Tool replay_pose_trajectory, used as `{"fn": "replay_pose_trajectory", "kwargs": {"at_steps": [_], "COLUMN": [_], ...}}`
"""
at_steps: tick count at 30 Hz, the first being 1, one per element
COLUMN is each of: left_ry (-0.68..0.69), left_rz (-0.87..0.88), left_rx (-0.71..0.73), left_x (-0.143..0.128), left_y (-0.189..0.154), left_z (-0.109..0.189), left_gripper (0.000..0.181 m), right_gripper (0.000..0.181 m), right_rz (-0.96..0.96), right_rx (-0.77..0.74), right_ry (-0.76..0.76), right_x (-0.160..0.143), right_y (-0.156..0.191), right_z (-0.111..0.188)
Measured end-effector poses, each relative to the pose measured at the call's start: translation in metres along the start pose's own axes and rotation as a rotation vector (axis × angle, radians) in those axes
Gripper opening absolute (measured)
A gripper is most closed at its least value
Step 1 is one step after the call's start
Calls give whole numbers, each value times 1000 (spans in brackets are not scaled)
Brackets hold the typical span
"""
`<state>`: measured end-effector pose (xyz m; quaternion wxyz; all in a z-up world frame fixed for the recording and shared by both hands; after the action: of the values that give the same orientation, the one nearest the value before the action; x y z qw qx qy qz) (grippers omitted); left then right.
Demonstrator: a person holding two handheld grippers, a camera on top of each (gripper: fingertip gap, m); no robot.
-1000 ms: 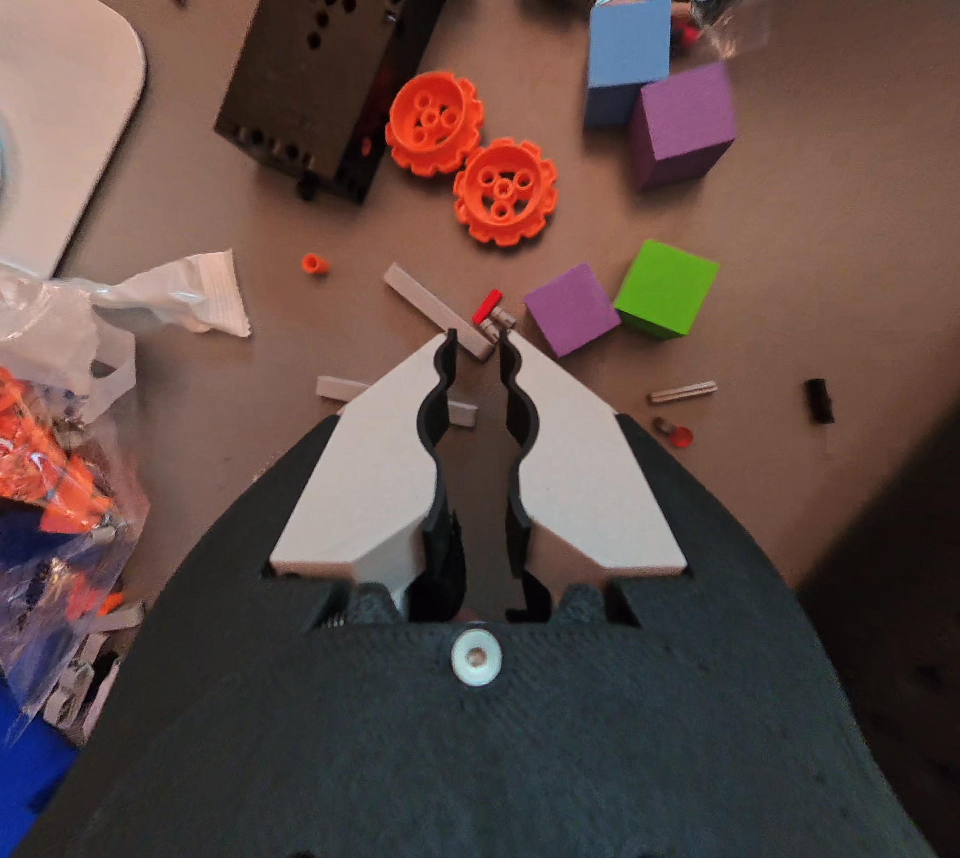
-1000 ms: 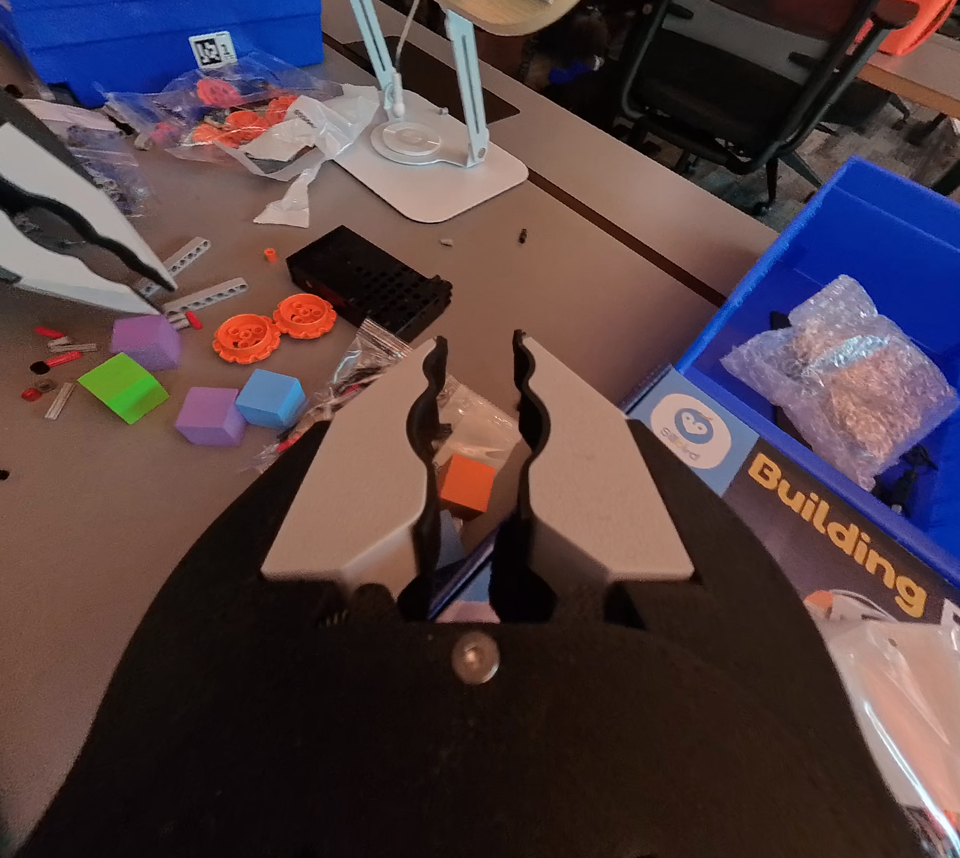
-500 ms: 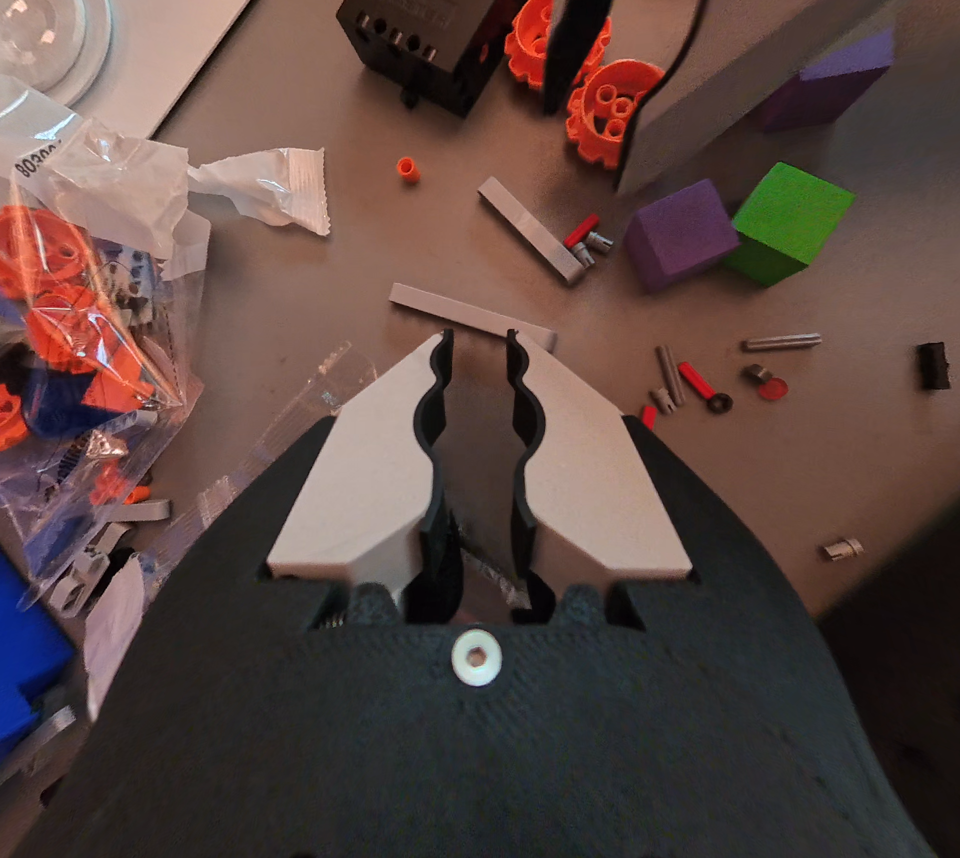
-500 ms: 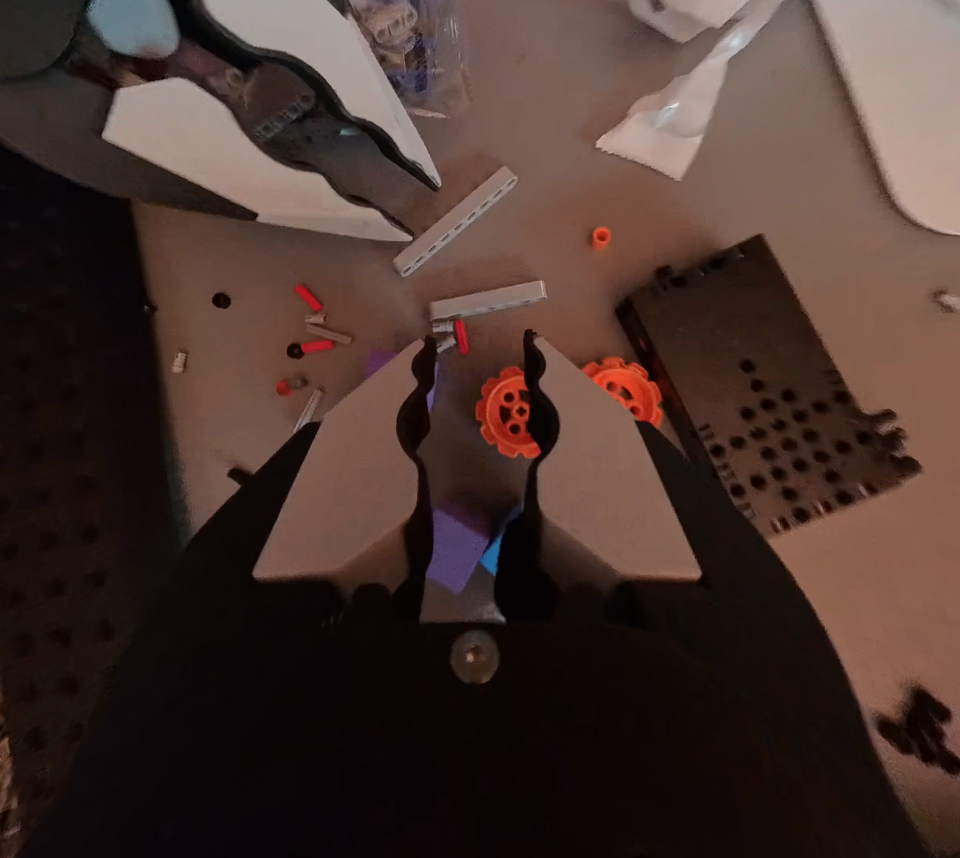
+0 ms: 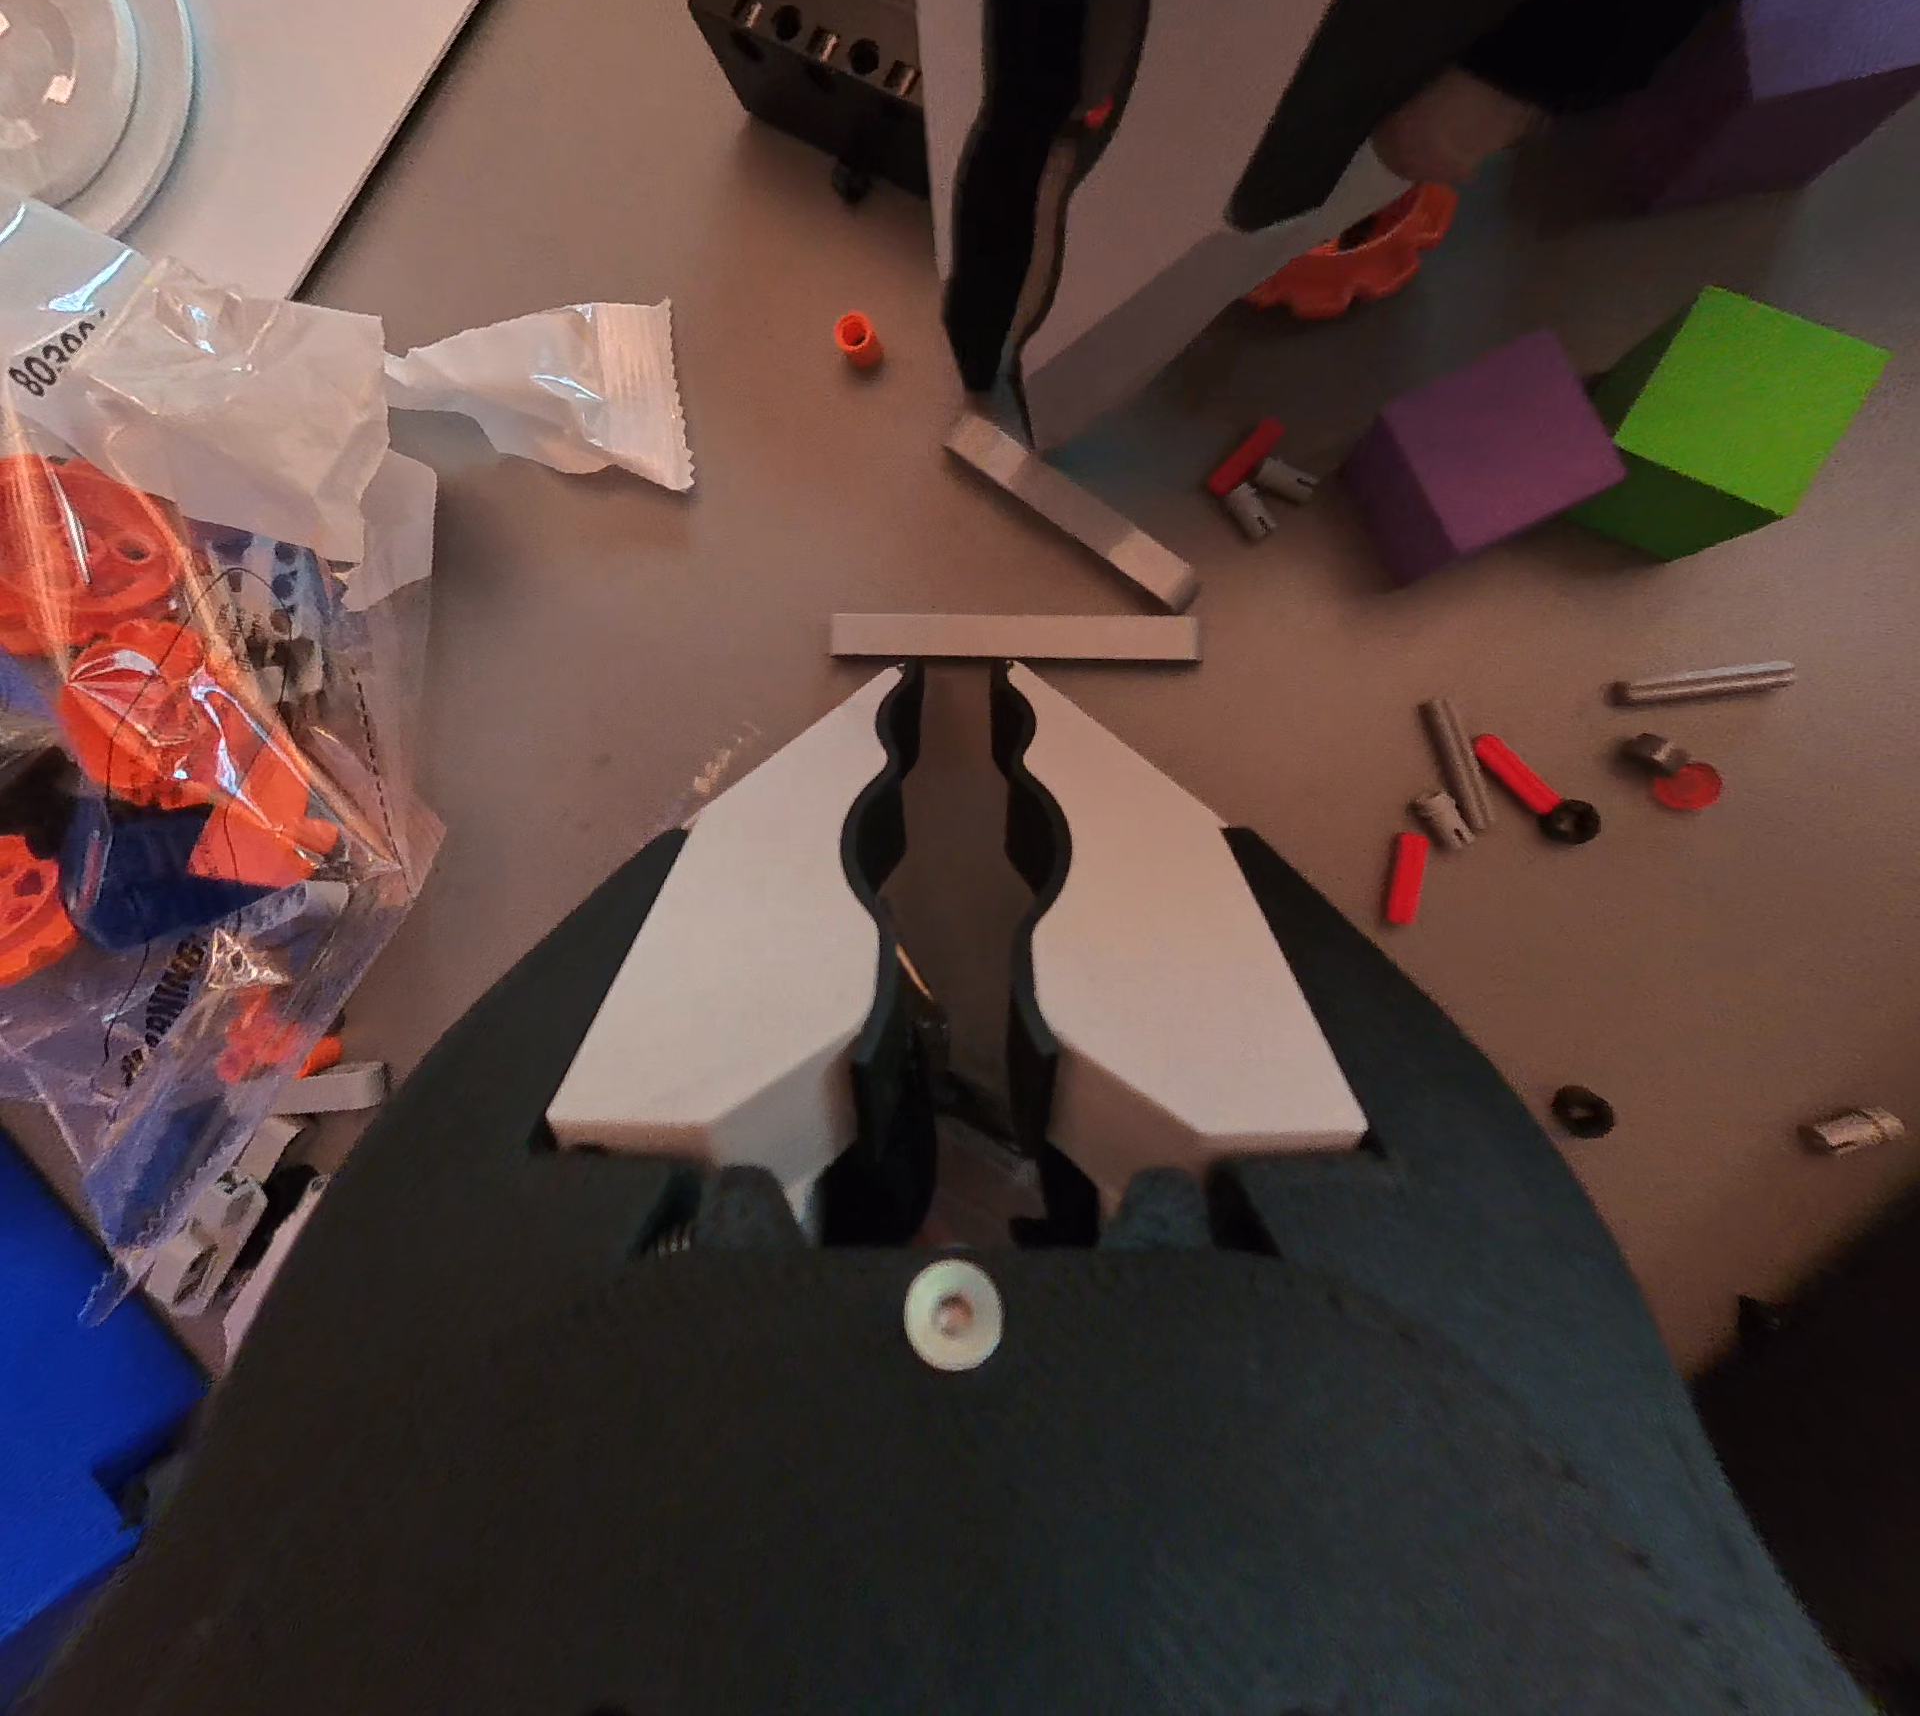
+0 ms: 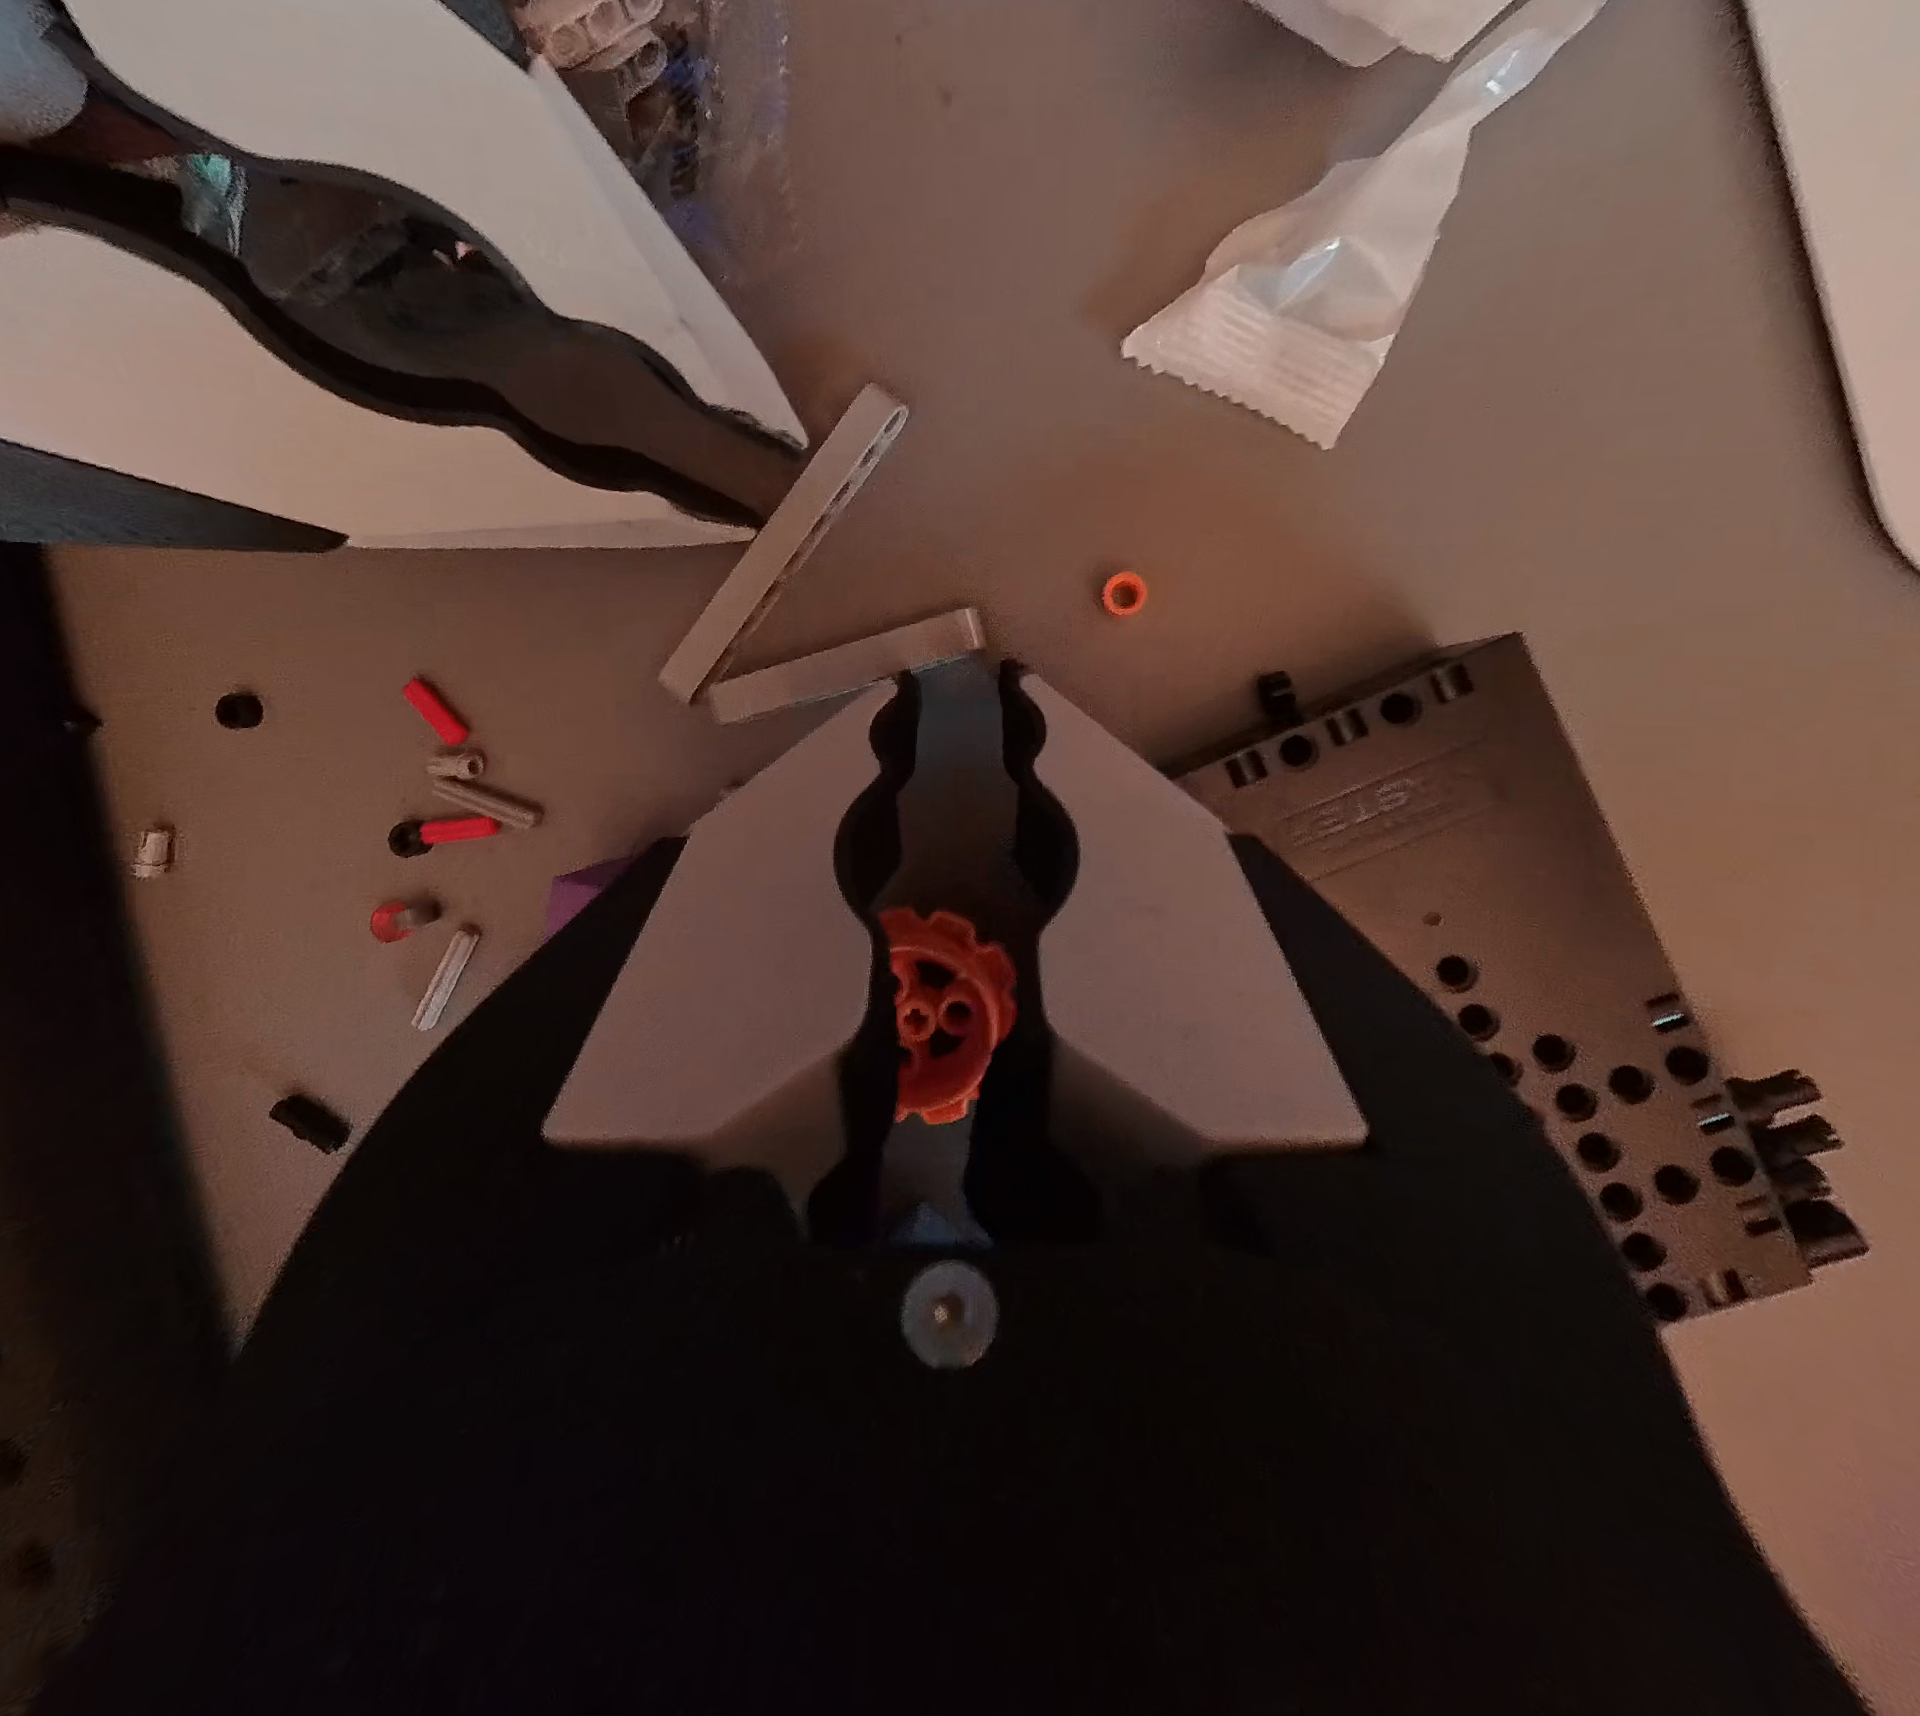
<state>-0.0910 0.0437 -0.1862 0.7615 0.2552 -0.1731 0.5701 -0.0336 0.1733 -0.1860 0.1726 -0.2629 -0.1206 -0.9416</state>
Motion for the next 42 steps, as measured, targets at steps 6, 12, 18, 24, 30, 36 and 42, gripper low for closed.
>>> {"fn": "replay_pose_trajectory", "kwargs": {"at_steps": [6, 12, 18, 24, 30, 36, 42], "left_ry": [27, 13, -80, -115, -109, -130, -111], "left_rz": [-35, -50, -27, -11, -16, 11, 51], "left_rx": [19, 47, 40, 25, 18, 26, 61], "left_x": [2, 4, 3, 0, -1, -4, -12], "left_y": [8, 15, 16, 17, 14, 19, 28], "left_z": [-6, -8, 11, 17, 15, 16, 17], "left_gripper": [9, 7, 8, 8, 7, 6, 6], "right_gripper": [8, 8, 12, 31, 35, 27, 26], "right_rz": [20, 47, 85, 190, 165, 207, 319], "right_rx": [2, -5, 5, 79, 106, 49, 61], "right_ry": [-10, -20, -52, 7, 87, 93, 26], "right_x": [10, 15, 9, -14, -28, -25, 4], "right_y": [-6, -7, 0, 27, 57, 61, 50], "right_z": [-6, -10, 11, 39, 38, 35, 49]}}
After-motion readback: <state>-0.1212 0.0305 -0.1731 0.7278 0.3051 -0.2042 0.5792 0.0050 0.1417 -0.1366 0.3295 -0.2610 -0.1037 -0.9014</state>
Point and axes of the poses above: each gripper's, where its closed fingertips meet, z back along the fingers, x out of its top, y = z × x across the jaws, the point moved 10 cm from there along z, back along the fingers, and after that the axes turned 1 degree about -y, right-handed, at the moved point
